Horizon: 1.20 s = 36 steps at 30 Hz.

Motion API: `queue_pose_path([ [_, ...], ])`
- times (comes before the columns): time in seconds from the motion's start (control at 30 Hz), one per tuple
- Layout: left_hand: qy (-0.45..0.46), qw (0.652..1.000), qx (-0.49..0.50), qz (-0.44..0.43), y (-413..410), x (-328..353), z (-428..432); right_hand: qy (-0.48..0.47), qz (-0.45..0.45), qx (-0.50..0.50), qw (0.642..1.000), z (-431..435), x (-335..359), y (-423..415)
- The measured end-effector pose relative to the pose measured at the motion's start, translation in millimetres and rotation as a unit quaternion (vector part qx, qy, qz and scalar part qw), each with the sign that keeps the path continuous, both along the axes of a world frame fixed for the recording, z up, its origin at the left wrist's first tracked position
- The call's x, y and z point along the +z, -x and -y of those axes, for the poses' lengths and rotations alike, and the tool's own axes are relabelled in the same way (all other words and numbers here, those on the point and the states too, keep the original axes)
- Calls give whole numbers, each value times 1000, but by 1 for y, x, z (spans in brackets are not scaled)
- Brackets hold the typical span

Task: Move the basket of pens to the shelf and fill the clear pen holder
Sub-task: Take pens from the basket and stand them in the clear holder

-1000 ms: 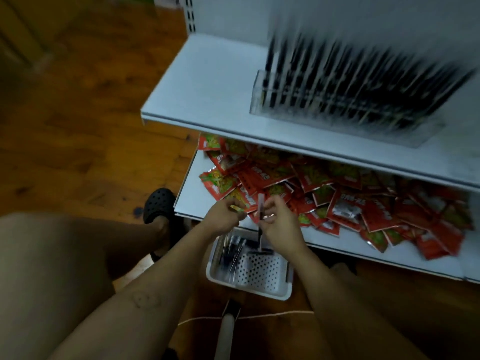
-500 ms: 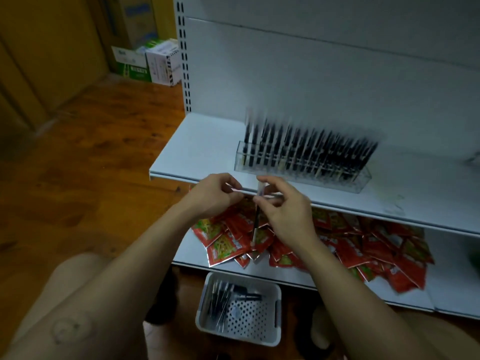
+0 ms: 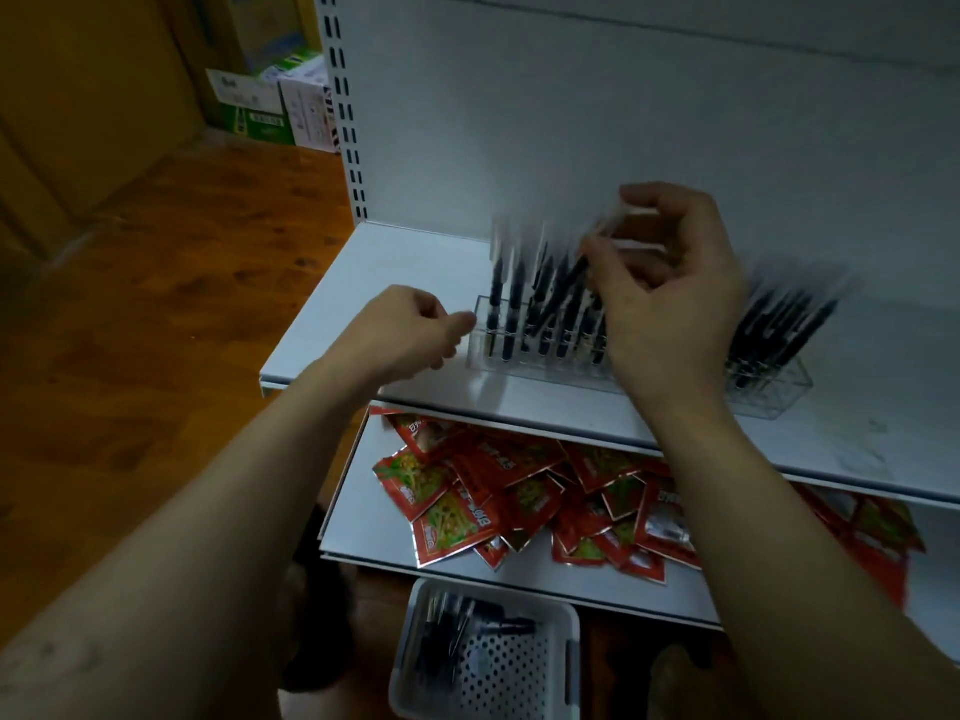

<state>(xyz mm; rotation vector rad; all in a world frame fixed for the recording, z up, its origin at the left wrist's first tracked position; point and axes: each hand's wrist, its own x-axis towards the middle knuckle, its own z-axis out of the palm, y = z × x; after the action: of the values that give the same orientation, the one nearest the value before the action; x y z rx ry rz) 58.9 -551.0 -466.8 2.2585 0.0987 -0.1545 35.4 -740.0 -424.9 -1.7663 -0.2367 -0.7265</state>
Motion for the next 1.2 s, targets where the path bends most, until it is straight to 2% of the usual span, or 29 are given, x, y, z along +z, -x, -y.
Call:
queue_pose_path([
  [0.27, 5, 999, 7, -46, -19, -5, 1, 77, -2, -9, 997, -1, -5, -19],
  [0.33, 7, 999, 6, -45, -19, -5, 2, 132, -24, 1, 991, 2, -7, -19],
  [0.43, 3, 999, 11, -41, -16, -6, 2, 261, -71, 41, 962, 0, -15, -15],
  [0.5, 1, 999, 20, -35, -14, -7, 2, 291, -89, 49, 951, -1, -17, -12],
  [0.63, -1, 999, 41, -8, -6, -7, 4, 297, -120, 54, 946, 5, -15, -1],
  [0.73, -8, 999, 43, 9, 6, -5, 2, 266, -143, 60, 951, 3, -17, 17],
  [0.93, -32, 999, 8, 6, 52, -7, 0, 226, -188, 63, 954, 11, -24, 55],
  [1.0, -35, 999, -8, -6, 70, -10, 2, 258, -234, 79, 934, 16, -34, 66],
  [1.2, -97, 993, -57, -32, 114, -44, 20, 394, -363, 131, 834, 22, -82, 86],
])
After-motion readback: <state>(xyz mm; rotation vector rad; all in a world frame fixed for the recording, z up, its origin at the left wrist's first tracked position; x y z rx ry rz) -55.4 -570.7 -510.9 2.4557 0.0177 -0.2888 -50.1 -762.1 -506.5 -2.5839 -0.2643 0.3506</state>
